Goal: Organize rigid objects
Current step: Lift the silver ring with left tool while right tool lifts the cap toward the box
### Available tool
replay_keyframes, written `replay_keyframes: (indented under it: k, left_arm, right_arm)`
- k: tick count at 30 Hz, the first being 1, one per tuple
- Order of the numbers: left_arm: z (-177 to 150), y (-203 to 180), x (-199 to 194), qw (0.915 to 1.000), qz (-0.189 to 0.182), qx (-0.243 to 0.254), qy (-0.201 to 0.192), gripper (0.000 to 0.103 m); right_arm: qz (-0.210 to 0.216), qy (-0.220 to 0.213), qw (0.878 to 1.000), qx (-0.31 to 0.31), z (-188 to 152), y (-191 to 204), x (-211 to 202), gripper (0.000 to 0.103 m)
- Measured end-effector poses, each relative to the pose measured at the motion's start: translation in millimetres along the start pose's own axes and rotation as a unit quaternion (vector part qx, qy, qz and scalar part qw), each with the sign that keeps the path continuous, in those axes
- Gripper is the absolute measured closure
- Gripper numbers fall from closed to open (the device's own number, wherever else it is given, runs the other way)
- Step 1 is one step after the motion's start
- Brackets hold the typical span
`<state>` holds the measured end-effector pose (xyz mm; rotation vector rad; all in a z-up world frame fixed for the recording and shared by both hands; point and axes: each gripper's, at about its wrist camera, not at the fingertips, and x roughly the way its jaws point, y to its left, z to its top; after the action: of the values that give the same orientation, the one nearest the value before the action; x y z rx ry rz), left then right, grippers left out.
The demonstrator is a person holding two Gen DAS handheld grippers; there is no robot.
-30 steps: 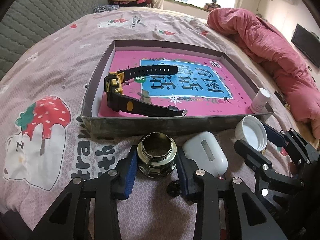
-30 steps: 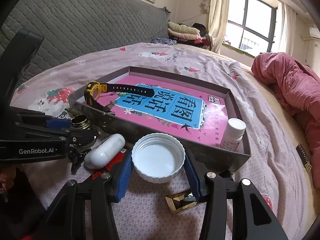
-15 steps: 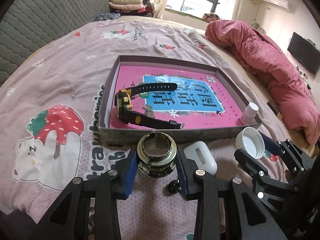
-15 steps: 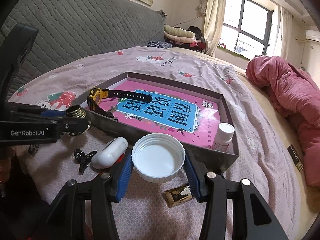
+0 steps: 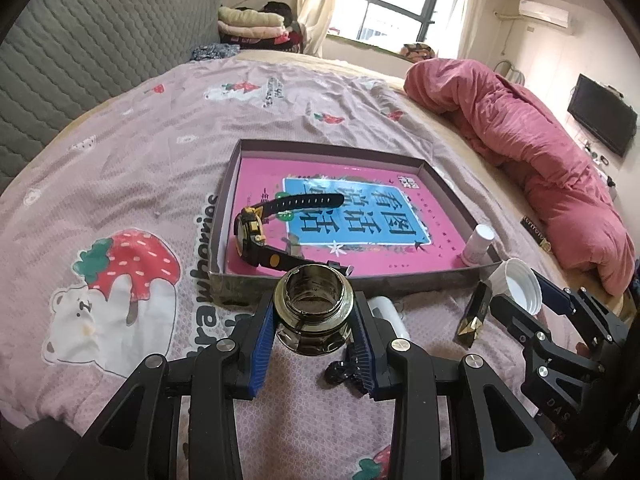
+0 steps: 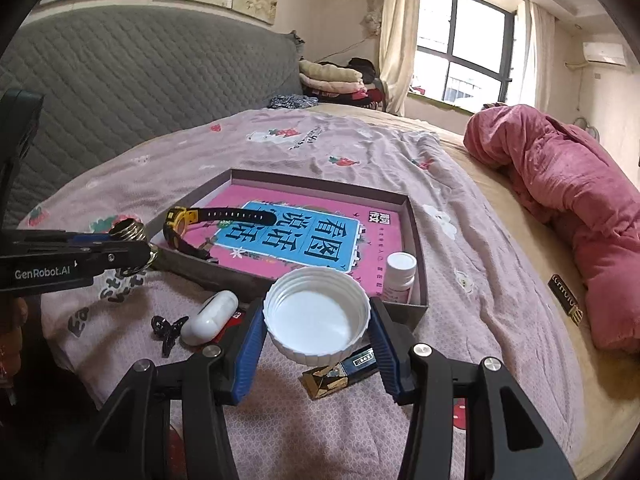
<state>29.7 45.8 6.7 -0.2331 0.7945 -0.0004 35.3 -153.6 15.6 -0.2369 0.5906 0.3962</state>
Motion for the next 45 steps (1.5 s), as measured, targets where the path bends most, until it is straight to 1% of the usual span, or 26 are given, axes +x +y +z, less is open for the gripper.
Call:
replay_keyframes:
  k: [9, 15, 21, 29, 34, 39, 42, 45]
  left_arm:
    - [6, 1, -16, 0.9999, -0.003, -0.004, -0.016, 0.066]
    - [7, 1, -18, 0.9998, -0.002, -0.005, -0.019, 0.066]
    - [9, -4, -23, 0.9997, 0.004, 0.005, -0.025, 0.066]
    - [14, -11, -24, 0.9994, 0.011, 0.013, -0.029, 0.066]
    - [16, -12, -23, 0.9994, 0.015, 0.012, -0.028, 0.066]
    - [19, -12, -21, 0.9993, 0.020, 0.011, -0.031, 0.066]
    - [21, -16, -21, 0.9984, 0.031, 0.025, -0.039, 0.066]
    - [23, -19, -21, 0.9982, 0.030, 0.028, -0.043, 0.066]
  right_arm:
    - [0.000, -0.019, 1.000, 0.002, 7, 5, -17, 0.053]
    - [0.003, -0.029, 1.000, 0.008, 10, 4, -21, 0.053]
    - [-0.011, -0.054, 0.998, 0.003, 15, 6, -27, 0.053]
    - [-0.008, -0.071, 0.997, 0.003, 17, 6, -27, 0.053]
    - [-0.014, -0.082, 0.996, 0.008, 20, 4, -25, 0.053]
    - [-0.019, -0.094, 0.995, -0.006, 21, 7, -21, 0.053]
    - [-0.021, -0.098, 0.995, -0.006, 22, 7, -18, 0.053]
    - [-0.026, -0.104, 0.994, -0.014, 22, 8, -16, 0.053]
